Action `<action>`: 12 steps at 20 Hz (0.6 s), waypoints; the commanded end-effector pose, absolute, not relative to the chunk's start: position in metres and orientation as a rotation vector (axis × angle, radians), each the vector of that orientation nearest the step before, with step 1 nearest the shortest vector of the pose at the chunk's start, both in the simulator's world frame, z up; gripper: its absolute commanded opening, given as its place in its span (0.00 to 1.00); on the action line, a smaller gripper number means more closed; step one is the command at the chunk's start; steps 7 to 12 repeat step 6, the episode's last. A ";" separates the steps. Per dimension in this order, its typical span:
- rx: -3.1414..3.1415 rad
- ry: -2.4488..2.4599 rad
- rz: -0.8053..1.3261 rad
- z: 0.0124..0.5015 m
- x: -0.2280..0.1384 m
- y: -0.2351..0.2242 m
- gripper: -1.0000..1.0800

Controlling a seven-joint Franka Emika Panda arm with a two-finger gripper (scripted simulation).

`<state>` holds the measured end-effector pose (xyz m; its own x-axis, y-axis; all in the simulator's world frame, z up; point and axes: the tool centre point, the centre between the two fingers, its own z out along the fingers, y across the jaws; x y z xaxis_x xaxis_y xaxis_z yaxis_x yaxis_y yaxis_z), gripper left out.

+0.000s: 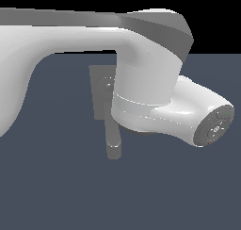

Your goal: Turn on the faucet by rotating a designated handle.

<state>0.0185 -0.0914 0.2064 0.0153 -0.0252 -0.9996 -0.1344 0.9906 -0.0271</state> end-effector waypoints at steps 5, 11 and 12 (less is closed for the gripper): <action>-0.133 1.566 0.096 0.174 0.022 -0.095 0.00; -0.133 1.566 0.096 0.174 0.022 -0.095 0.00; -0.133 1.566 0.096 0.174 0.022 -0.095 0.00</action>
